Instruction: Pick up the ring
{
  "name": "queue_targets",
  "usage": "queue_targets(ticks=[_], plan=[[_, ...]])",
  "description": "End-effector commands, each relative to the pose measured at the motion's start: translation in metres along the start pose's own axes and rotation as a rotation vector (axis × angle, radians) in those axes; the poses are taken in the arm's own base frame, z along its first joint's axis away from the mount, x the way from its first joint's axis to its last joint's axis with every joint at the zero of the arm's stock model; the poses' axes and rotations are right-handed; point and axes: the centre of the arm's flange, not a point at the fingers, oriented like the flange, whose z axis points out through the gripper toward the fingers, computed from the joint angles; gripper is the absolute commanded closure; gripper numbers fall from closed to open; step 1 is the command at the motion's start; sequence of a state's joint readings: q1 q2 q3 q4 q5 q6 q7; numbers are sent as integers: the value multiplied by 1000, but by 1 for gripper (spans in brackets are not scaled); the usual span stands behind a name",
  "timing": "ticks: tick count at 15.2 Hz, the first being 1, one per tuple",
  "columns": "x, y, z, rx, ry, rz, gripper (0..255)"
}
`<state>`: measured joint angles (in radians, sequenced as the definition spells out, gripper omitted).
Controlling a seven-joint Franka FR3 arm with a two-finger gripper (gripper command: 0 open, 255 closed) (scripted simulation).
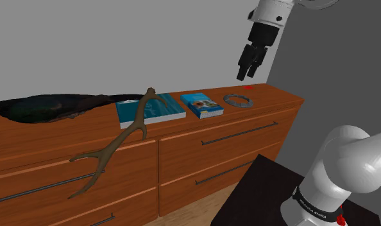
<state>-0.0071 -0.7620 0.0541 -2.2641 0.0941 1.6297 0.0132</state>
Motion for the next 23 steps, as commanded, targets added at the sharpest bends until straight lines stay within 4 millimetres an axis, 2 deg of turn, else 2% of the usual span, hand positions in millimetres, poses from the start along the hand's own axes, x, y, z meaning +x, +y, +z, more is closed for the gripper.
queue_targets(ticks=[1,12,23], plan=[[0,0,0,0,0,0,0],[22,126,70,5,6,-93,0],[57,249,140,9,12,-187,0]])
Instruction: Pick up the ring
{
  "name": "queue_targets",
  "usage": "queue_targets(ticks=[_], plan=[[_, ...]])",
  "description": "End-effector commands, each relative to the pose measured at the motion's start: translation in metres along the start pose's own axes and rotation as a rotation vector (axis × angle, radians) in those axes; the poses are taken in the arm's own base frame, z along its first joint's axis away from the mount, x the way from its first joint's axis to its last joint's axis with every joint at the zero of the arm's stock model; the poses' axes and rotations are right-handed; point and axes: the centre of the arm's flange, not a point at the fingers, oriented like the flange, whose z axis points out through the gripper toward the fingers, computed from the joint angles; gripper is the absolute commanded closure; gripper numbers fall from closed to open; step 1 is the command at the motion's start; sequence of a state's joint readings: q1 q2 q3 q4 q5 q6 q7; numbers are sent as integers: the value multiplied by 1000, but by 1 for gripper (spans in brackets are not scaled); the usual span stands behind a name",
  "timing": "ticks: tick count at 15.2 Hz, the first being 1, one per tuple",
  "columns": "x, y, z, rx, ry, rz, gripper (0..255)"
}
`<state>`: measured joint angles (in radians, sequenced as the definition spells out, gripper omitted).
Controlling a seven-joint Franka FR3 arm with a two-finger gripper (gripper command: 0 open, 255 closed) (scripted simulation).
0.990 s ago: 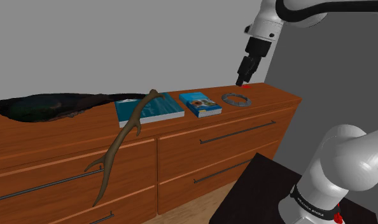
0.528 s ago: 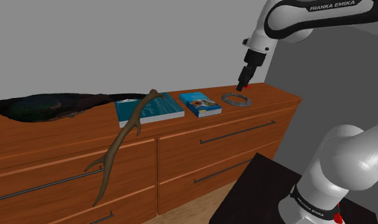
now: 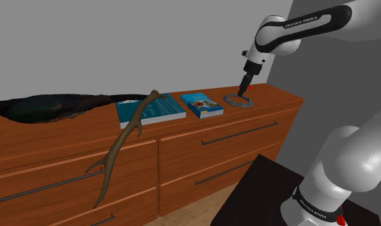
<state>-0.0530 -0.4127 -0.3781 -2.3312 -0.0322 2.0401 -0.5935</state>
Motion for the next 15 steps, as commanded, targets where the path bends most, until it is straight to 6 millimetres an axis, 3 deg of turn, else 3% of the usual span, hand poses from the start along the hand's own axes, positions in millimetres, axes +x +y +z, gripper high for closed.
queue_targets(ticks=[1,9,15], plan=[[1,23,13,-1,1,-20,0],[18,114,64,3,6,-88,0],[15,122,94,3,6,-93,0]])
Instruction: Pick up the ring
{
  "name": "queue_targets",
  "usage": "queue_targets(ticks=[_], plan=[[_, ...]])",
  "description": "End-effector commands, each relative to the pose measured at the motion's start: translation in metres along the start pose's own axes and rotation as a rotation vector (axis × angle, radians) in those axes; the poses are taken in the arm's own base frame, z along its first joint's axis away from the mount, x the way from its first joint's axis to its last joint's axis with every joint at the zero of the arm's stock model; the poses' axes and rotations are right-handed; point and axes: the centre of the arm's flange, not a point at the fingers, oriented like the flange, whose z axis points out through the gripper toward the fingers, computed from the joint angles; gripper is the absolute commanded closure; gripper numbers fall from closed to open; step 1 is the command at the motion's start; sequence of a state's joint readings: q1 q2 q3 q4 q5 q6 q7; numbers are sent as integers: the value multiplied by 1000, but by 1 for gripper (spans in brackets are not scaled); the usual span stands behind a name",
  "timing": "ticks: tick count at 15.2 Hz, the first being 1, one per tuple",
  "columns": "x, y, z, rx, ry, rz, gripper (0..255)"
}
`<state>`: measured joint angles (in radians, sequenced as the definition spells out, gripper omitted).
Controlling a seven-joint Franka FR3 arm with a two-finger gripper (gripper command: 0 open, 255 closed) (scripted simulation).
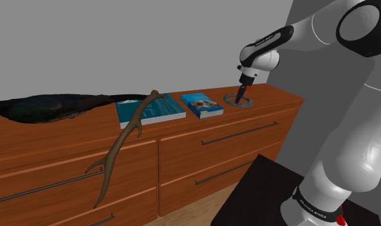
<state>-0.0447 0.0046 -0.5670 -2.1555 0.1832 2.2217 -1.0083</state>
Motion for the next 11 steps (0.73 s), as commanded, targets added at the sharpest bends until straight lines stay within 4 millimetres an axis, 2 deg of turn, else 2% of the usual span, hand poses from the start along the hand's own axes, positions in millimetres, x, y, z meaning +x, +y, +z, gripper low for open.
queue_targets(ticks=[1,4,5,11], plan=[[-1,0,11,0,0,0,0],[-2,0,20,0,0,0,0],[-2,0,20,0,0,0,255],[-2,0,20,0,0,0,255]])
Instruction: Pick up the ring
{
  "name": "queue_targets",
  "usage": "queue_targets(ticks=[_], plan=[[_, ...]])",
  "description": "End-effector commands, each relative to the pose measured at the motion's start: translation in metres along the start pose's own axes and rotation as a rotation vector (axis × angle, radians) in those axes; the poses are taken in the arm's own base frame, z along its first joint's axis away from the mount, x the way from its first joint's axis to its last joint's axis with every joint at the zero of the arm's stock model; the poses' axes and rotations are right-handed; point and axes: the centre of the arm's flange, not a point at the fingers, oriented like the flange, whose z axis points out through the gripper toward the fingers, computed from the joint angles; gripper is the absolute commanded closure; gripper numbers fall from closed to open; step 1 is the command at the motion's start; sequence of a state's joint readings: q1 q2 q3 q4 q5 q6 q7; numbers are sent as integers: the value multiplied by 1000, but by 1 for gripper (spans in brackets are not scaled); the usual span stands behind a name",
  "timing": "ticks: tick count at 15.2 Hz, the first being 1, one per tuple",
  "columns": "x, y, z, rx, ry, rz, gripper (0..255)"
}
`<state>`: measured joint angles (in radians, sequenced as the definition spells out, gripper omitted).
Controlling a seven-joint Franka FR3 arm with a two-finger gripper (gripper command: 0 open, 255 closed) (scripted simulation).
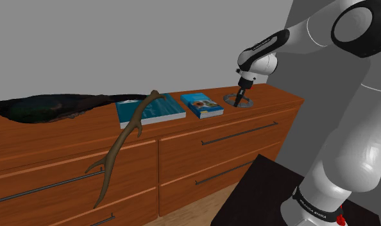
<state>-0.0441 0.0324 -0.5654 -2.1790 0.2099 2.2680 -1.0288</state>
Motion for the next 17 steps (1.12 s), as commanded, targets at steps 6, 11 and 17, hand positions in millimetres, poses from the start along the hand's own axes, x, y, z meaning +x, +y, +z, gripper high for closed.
queue_targets(ticks=[6,11,17], plan=[[2,0,-15,1,-1,0,255],[6,-1,-41,1,-1,0,255],[11,-2,-72,1,-1,0,255]])
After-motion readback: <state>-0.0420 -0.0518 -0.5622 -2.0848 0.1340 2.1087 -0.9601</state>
